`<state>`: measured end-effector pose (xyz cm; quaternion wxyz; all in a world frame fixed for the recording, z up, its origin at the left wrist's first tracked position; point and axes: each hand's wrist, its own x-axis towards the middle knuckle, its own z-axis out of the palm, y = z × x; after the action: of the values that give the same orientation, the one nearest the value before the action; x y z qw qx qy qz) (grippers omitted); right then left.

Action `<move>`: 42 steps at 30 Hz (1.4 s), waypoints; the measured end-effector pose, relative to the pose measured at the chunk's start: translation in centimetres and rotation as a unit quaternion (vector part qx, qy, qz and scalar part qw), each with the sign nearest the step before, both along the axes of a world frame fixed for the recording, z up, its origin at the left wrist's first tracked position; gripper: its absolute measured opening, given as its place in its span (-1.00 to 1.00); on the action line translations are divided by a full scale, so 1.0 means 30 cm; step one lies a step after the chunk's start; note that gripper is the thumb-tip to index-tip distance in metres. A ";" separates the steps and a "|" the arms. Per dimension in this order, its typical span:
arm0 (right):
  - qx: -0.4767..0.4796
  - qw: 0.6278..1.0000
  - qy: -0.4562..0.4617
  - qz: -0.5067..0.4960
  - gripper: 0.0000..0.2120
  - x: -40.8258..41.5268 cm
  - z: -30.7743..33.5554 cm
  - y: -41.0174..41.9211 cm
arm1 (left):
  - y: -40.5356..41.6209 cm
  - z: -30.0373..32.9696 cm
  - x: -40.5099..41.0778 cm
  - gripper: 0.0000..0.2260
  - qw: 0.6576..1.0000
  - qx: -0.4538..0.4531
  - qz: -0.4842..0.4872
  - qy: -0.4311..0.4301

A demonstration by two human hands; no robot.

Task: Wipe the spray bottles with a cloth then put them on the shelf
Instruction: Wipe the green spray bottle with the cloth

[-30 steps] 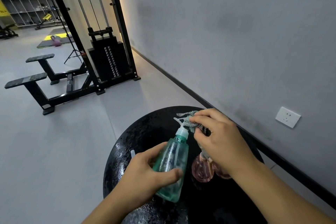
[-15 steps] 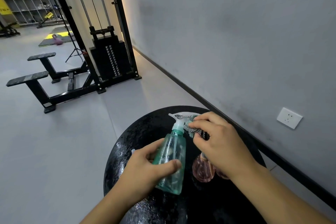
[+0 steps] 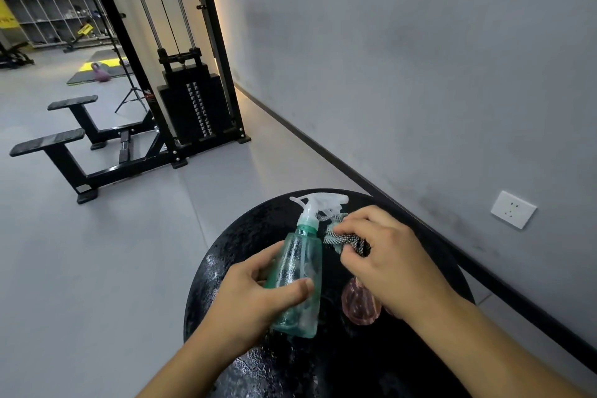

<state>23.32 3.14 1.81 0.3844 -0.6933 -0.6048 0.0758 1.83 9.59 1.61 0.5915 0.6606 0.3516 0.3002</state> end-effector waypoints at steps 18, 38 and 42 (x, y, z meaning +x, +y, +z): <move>0.051 0.996 0.064 -0.031 -0.72 0.007 0.021 -0.005 | 0.067 -0.082 -0.026 -0.33 0.989 0.103 0.075 0.080; 0.136 0.985 0.103 -0.038 -0.69 -0.030 0.057 -0.012 | 0.130 -0.140 -0.108 -0.26 0.915 0.346 0.066 0.194; 0.118 0.990 0.069 -0.029 -0.70 -0.034 0.058 -0.016 | 0.133 -0.122 -0.108 -0.22 0.899 0.380 0.055 0.210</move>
<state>22.30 2.66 3.56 0.5068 -0.6532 -0.5611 0.0403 -1.40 13.58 -2.05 0.1901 0.8628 0.3624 0.2969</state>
